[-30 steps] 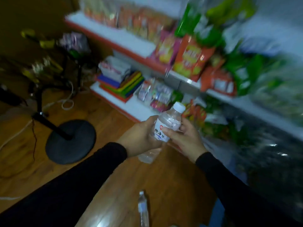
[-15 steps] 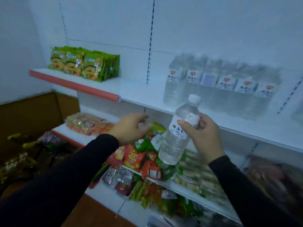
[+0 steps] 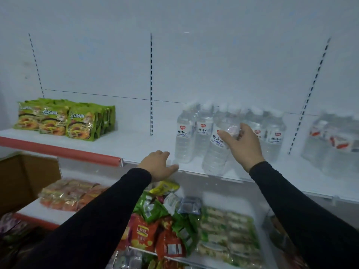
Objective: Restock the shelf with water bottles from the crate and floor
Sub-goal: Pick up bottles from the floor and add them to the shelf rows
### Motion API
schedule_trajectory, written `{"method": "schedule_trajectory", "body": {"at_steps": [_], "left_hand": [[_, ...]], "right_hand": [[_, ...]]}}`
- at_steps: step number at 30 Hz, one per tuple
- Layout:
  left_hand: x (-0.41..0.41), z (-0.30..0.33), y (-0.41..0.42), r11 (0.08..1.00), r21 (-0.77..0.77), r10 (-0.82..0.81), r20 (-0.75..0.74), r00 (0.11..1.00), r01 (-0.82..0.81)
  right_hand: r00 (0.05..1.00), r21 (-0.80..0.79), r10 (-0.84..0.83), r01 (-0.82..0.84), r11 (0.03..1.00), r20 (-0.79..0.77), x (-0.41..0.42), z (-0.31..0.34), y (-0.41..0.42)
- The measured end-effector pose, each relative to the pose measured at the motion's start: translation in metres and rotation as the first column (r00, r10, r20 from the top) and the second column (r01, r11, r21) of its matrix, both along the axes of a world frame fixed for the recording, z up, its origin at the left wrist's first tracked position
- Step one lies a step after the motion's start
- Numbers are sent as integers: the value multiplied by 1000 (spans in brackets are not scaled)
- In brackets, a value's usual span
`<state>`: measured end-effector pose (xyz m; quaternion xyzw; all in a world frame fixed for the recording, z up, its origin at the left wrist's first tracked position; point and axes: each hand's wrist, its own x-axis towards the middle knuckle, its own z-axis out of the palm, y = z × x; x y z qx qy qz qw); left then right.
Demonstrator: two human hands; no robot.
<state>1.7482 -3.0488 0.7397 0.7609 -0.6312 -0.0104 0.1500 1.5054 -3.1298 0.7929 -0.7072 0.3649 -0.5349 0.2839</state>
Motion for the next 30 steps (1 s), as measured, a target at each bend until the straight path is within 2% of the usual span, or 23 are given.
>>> {"method": "schedule_trajectory", "body": {"at_steps": [9,13,18,23,26,30], "left_hand": [[49,-25,-55,982,164,-106,58,993,95],[56,-37,-69,979,151,-161,141,977,140],[63,-42,-76,979,118,-181,154,971,164],[61,-45,-75,984,94,-165,155,974,152],[60,-44,-74,986,83,-155,140,978,144],[58,-44,-74,989,58,-143,143,979,135]], "right_hand": [[997,89,19,-12,996,-78,46,-12,-41],[991,104,62,-50,993,-118,50,-13,-47],[968,123,155,-132,984,-199,50,-18,-45],[933,158,150,-102,982,-328,40,-39,-45],[911,116,37,11,993,-410,38,-64,-41],[944,115,-31,73,991,-330,44,-78,-47]]}}
